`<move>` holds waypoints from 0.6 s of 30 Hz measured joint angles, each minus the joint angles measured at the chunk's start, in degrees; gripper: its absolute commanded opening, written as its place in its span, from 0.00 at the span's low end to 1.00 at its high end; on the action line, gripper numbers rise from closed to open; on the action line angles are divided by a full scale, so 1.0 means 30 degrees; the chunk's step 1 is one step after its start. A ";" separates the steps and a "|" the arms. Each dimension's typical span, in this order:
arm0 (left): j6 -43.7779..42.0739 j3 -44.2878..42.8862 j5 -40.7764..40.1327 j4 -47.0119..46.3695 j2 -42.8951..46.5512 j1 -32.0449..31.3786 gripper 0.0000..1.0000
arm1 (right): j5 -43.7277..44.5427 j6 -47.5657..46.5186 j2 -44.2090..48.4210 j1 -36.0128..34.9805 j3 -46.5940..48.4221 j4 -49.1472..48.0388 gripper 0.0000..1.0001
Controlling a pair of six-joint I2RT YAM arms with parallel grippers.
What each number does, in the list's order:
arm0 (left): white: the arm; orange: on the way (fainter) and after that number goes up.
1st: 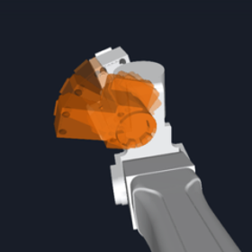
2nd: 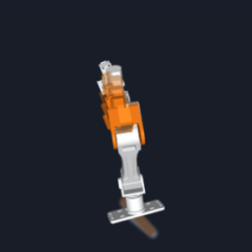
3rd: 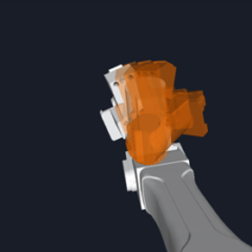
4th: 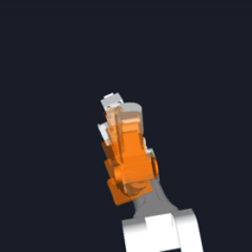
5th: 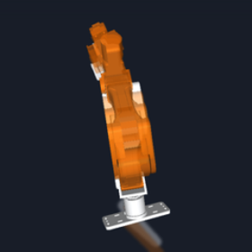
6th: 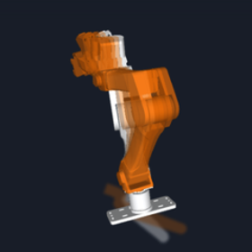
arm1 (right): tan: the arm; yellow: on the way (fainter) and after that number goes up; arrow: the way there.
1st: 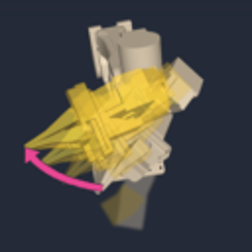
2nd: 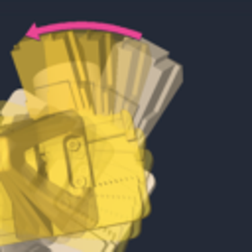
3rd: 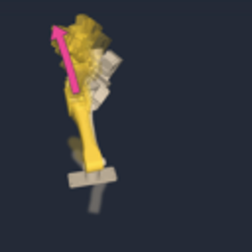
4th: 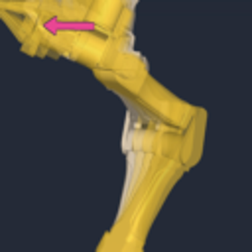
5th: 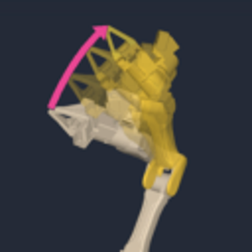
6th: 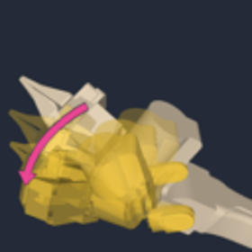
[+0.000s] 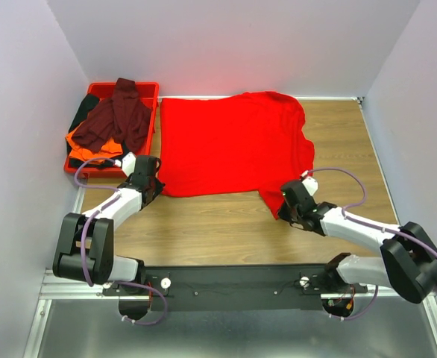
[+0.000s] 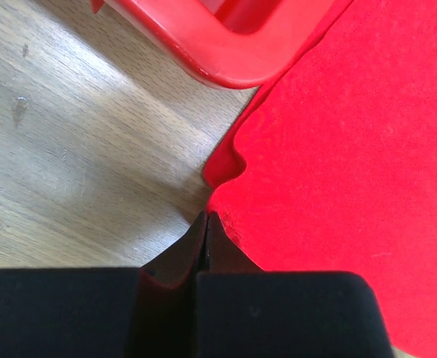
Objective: Fold and stack the t-shirts
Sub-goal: Flatten the tshirt out
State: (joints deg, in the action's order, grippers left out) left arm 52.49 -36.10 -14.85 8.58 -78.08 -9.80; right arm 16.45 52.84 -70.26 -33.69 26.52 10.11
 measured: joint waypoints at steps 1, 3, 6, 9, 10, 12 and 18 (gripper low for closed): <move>-0.0015 0.0000 0.0029 -0.0007 -0.0015 0.0000 0.00 | 0.0000 0.0080 -0.0066 -0.0291 0.0000 -0.0036 0.09; -0.0073 0.0000 0.0066 -0.0051 -0.0066 0.0000 0.00 | -0.0058 0.0415 -0.0124 -0.0998 0.0000 -0.0073 0.06; -0.0138 0.0000 0.0131 -0.0109 -0.0153 0.0000 0.00 | -0.0160 0.0933 -0.0153 -0.2229 0.0036 0.0029 0.00; -0.0189 0.0000 0.0168 -0.0109 -0.0175 0.0000 0.00 | -0.0277 0.1413 -0.0131 -0.3432 0.0131 0.0408 0.00; -0.0204 -0.0007 0.0175 -0.0109 -0.0175 0.0000 0.00 | -0.0299 0.1501 -0.0102 -0.3687 0.0160 0.0576 0.00; -0.0219 -0.0007 0.0182 -0.0109 -0.0175 0.0000 0.00 | -0.0350 0.1683 0.0109 -0.4116 0.0204 0.1195 0.04; -0.0226 -0.0007 0.0197 -0.0109 -0.0175 0.0000 0.00 | 0.0058 0.1865 0.1093 -0.4269 0.0765 0.3563 0.73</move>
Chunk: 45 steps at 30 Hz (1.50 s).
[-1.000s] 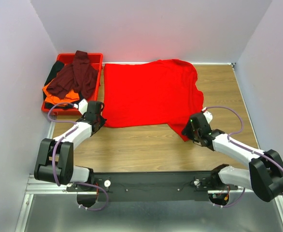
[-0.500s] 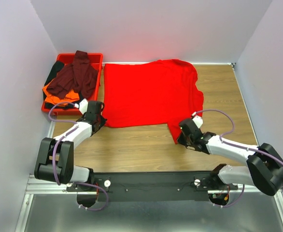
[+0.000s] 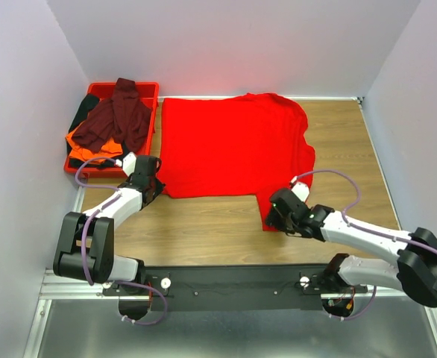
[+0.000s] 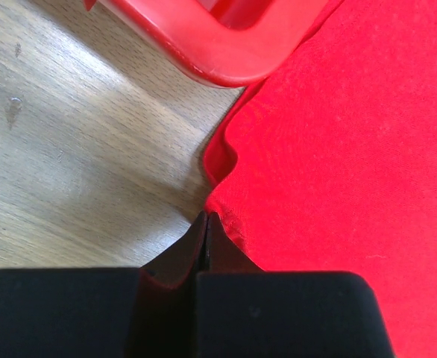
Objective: Fold and stack the t-shirts
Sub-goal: Flatten the tshirt out
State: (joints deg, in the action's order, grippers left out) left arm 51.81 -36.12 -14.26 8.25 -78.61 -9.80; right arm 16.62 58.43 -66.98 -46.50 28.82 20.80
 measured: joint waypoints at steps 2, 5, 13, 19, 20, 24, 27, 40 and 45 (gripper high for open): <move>0.0000 0.0000 0.0015 0.0000 0.0000 0.0000 0.00 | 0.0678 -0.0219 0.0444 -0.0015 0.0809 0.0933 0.72; -0.0015 0.0000 0.0051 0.0015 0.0007 0.0000 0.00 | 0.1858 -0.0583 0.0984 0.0335 0.2295 0.1865 0.69; -0.0160 -0.0036 0.0102 0.0175 0.0321 0.0000 0.00 | 0.1763 -0.2361 0.1443 0.7810 0.2062 0.2776 0.67; -0.0248 -0.0036 0.0335 0.0153 0.0517 0.0000 0.00 | 0.1137 -0.1377 0.2317 0.8225 0.1042 0.3876 0.66; -0.0270 -0.0036 0.0357 0.0146 0.0517 0.0000 0.00 | 0.1100 -0.1180 0.2259 0.8327 0.0925 0.4065 0.65; -0.0342 -0.0029 0.0495 0.0117 0.0525 0.0000 0.00 | 0.0831 -0.0168 0.2164 0.8510 0.0401 0.5042 0.64; -0.0342 -0.0029 0.0641 -0.0015 0.0532 0.0000 0.00 | 0.0714 0.0532 0.2761 0.8539 0.0175 0.5734 0.62; -0.0335 0.0015 0.1151 -0.0415 0.0568 0.0000 0.00 | 0.0729 0.1326 0.1588 0.8539 0.0189 0.6368 0.50; -0.0335 0.0015 0.1209 -0.0444 0.0736 0.0000 0.00 | 0.0816 0.1158 0.1224 0.8539 0.0248 0.6375 0.27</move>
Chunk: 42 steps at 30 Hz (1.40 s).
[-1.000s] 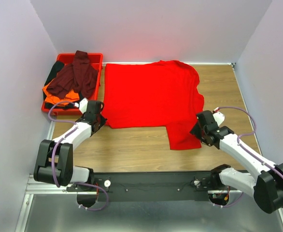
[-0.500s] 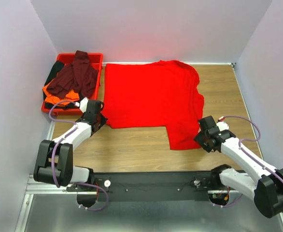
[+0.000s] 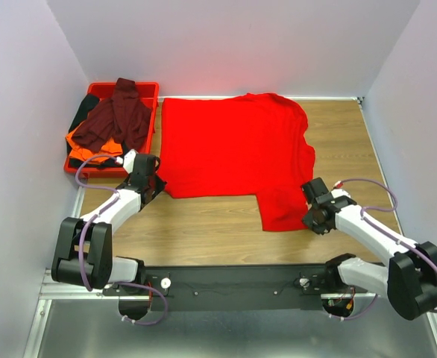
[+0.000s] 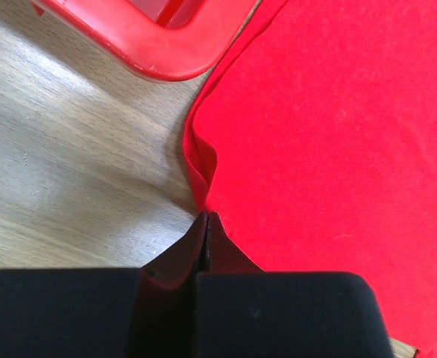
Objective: Fold and stack the t-shirts
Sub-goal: Flatten the tshirt out, then fold the tshirt
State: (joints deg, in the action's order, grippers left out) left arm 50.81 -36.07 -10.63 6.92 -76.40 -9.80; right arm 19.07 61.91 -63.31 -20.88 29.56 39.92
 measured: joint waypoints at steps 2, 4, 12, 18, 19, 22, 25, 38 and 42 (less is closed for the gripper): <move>0.0007 0.0000 0.0022 -0.0022 0.0022 0.0000 0.00 | 0.0291 -0.0219 -0.0379 0.0000 0.0204 -0.0007 0.10; 0.0007 0.0000 0.0058 -0.0044 0.0022 0.0000 0.00 | 0.0539 -0.0517 -0.0721 0.0000 0.0488 0.0000 0.00; 0.0007 0.0401 0.0131 -0.0175 0.0517 0.0000 0.00 | 0.0896 -0.2280 0.0612 0.0000 0.2659 0.0313 0.00; 0.0197 0.1144 0.0138 -0.0175 0.1530 0.0000 0.00 | 0.0517 -0.3016 0.3577 0.0000 0.5151 0.1683 0.00; 0.0284 0.1326 0.0138 -0.0146 0.1770 0.0000 0.00 | 0.0386 -0.3038 0.3789 0.0000 0.5340 0.1836 0.00; 0.0452 0.1807 0.0138 0.0087 0.2630 0.0000 0.00 | -0.0087 -0.3118 0.4575 0.0000 0.5566 0.2616 0.00; 0.0641 0.2120 0.0131 0.0554 0.3519 0.0000 0.00 | -0.0423 -0.3118 0.5399 0.0000 0.5581 0.3614 0.00; 0.1413 0.2514 -0.0277 0.3446 0.8531 -0.0007 0.00 | -0.0721 -0.3213 0.8364 0.0000 0.8218 0.7053 0.00; 0.1362 0.2492 -0.0423 0.3432 0.8459 -0.0007 0.00 | -0.1457 -0.3825 0.7555 0.0000 0.8145 0.6630 0.00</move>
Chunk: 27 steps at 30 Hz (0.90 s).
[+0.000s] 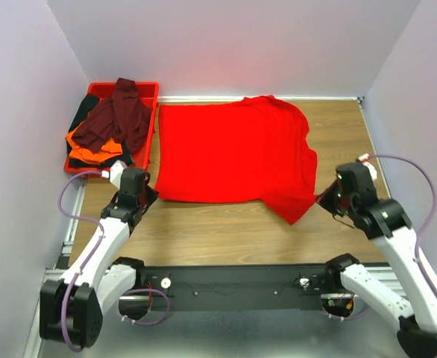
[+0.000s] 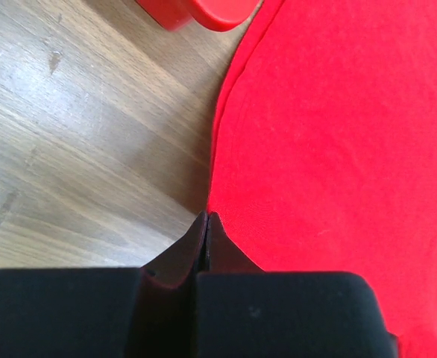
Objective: Fold and stack the t-shirts
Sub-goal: Fold the tshirt
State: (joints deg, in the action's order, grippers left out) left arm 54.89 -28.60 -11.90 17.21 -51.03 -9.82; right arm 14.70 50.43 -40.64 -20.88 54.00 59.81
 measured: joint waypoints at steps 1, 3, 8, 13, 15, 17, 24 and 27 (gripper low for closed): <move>-0.0073 -0.0087 -0.0022 -0.0036 -0.0321 0.0007 0.00 | -0.0138 -0.0291 -0.0554 0.0000 -0.0044 -0.0444 0.00; -0.0204 -0.0772 -0.0029 -0.0124 -0.1770 0.0007 0.00 | -0.0248 -0.0882 -0.2688 0.0000 -0.0058 -0.1945 0.01; -0.0612 -0.3898 -0.0036 -0.0583 -0.6331 0.0007 0.00 | -0.0204 -0.2470 -0.9143 0.0000 0.1202 -0.5428 0.00; -0.1005 -0.7140 -0.0204 -0.0976 -0.9843 0.0007 0.00 | 0.0393 -0.4342 -1.4600 0.0007 0.5144 -0.7613 0.00; -0.1144 -0.8480 -0.0335 -0.1049 -1.1132 0.0007 0.00 | 0.0525 -0.5013 -1.6502 0.0073 0.7111 -0.8633 0.00; -0.1239 -0.9610 -0.0452 -0.1129 -1.2342 0.0051 0.00 | 0.0597 -0.5413 -1.7777 0.0153 0.8466 -0.9027 0.00; -0.1304 -1.2160 -0.0525 -0.1115 -1.5992 0.0692 0.00 | 0.0546 -0.6426 -2.2593 0.0736 1.2830 -1.0185 0.00; -0.1304 -1.2794 -0.0517 -0.1093 -1.6866 0.0845 0.00 | 0.0386 -0.6645 -2.3897 0.1297 1.3872 -1.0302 0.00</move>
State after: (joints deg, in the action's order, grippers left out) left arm 50.98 -66.98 -13.45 13.93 -101.62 -7.29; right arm 15.86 30.50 -112.33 -16.99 95.61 28.91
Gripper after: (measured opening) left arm 0.004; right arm 0.006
